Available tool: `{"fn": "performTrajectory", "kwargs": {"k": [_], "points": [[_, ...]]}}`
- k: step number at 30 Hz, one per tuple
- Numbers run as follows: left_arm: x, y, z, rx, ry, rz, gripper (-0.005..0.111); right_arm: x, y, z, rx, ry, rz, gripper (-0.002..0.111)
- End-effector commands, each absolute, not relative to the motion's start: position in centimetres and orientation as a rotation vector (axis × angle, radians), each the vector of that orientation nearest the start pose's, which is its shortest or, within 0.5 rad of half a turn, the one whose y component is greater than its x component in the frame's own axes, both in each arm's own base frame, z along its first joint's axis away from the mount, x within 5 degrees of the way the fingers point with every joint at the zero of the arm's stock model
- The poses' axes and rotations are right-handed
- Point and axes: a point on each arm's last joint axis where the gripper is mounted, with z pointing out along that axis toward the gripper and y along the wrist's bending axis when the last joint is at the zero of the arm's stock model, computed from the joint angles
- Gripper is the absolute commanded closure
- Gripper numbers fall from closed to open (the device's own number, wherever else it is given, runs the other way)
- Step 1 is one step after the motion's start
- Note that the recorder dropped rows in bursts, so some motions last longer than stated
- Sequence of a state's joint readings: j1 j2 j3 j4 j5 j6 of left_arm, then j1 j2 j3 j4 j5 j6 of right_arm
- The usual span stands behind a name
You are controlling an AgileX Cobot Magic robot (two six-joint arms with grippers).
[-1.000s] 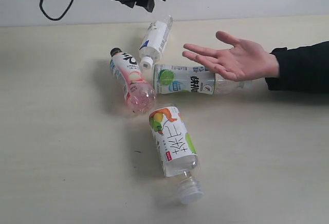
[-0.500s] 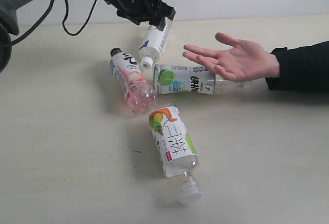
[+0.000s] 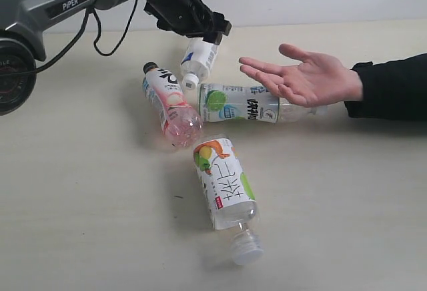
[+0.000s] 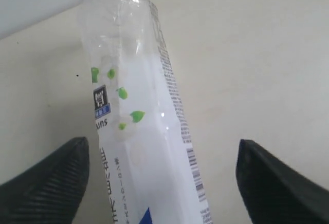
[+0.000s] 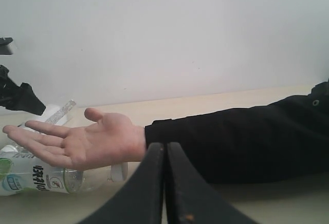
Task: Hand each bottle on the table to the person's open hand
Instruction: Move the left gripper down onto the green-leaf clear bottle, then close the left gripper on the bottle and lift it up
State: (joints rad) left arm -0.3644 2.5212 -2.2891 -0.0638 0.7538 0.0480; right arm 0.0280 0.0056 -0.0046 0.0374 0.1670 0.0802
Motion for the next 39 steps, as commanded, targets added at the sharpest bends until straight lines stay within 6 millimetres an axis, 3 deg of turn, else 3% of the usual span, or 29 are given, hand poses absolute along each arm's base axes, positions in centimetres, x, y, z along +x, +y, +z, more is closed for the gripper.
{"fn": "performTrajectory", "kwargs": {"k": [1,14,19,32,39], "points": [[52.7,-20.6,16.9,0.467,2.373,-0.207,0.031,5.6,0.2,19.9,0.072,1.639,0.112,0.107],[53.1,-20.8,13.6,0.463,2.394,-0.204,0.031,5.6,0.2,19.9,0.072,1.639,0.112,0.107],[53.1,-20.8,13.5,0.463,2.394,-0.204,0.031,5.6,0.2,19.9,0.072,1.639,0.112,0.107],[53.2,-20.8,10.8,0.486,2.424,-0.18,0.031,5.6,0.2,19.9,0.072,1.639,0.112,0.107],[53.3,-20.8,10.9,0.488,2.419,-0.176,0.034,5.6,0.2,19.9,0.072,1.639,0.112,0.107]]}}
